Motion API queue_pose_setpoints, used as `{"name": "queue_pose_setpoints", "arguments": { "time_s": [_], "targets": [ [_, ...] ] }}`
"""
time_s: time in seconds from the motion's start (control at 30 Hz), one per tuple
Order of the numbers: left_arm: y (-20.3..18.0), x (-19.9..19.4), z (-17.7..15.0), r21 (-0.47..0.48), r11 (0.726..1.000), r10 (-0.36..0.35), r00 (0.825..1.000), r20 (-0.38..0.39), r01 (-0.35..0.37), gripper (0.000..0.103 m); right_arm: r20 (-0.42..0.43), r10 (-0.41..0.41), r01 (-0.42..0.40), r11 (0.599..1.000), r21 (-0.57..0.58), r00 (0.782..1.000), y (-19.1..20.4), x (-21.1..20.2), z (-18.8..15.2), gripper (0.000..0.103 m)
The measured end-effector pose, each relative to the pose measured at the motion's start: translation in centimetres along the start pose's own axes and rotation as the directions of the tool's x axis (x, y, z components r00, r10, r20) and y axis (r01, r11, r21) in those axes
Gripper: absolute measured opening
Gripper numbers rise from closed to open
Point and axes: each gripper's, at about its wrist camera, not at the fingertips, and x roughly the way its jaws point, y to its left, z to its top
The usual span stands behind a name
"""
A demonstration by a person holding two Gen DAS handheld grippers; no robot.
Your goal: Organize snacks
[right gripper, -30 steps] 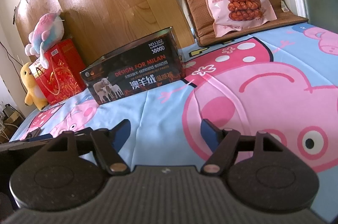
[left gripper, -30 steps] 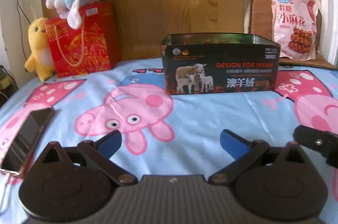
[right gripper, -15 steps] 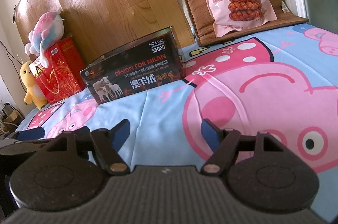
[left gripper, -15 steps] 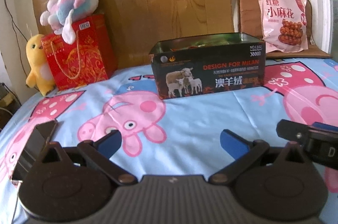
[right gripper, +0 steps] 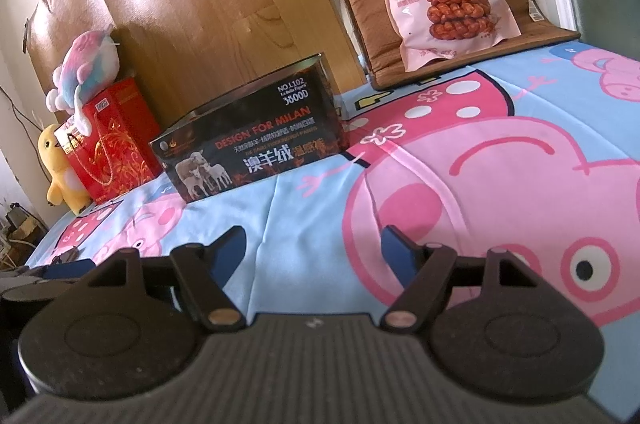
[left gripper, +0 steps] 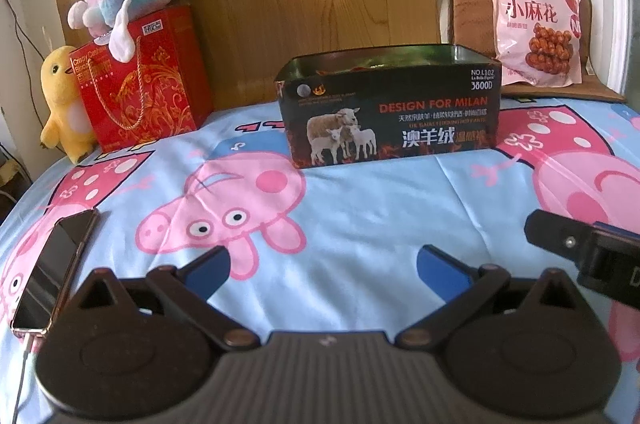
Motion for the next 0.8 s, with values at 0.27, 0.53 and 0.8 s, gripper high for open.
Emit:
{"name": "queue_pose_setpoints", "arguments": {
  "time_s": [0.27, 0.53, 0.8],
  "targets": [
    [0.03, 0.23, -0.13, 0.000, 1.000, 0.000, 1.000, -0.010, 0.000, 0.103, 0.000, 0.001, -0.001, 1.000, 0.000, 1.000, -0.07, 0.00, -0.01, 0.077],
    [0.02, 0.32, -0.25, -0.002, 1.000, 0.004, 1.000, -0.012, -0.004, 0.103, 0.000, 0.002, -0.002, 1.000, 0.000, 1.000, -0.10, -0.02, 0.01, 0.077],
    [0.11, 0.45, -0.34, -0.007, 1.000, -0.002, 1.000, -0.020, 0.002, 0.103, 0.001, 0.001, -0.001, 1.000, 0.000, 1.000, -0.08, -0.04, 0.01, 0.077]
  ]
}}
